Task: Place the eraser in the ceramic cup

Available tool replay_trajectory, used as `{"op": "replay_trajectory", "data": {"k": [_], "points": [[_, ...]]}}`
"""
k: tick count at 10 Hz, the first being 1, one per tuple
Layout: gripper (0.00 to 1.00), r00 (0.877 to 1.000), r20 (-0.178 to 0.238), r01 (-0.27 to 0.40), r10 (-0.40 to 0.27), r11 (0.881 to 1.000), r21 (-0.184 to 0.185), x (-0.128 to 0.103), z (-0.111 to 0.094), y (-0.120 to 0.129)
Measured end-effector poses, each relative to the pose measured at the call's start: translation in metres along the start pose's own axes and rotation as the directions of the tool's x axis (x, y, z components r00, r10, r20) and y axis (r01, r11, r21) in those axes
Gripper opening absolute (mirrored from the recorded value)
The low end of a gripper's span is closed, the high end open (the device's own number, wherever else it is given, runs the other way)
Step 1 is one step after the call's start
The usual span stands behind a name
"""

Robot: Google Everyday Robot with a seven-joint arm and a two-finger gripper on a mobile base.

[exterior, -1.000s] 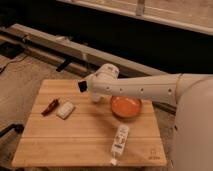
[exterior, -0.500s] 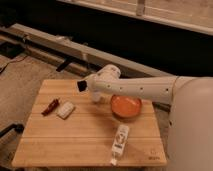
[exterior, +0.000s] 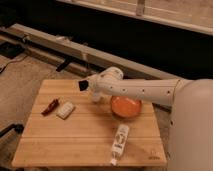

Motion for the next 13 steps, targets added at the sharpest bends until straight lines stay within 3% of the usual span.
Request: {"op": "replay_trajectory", "data": {"k": [13], "points": [[0.62, 0.998, -0.034, -0.060, 0.059, 0.998, -0.030, -0.0020, -0.0080, -0.0043]]}}
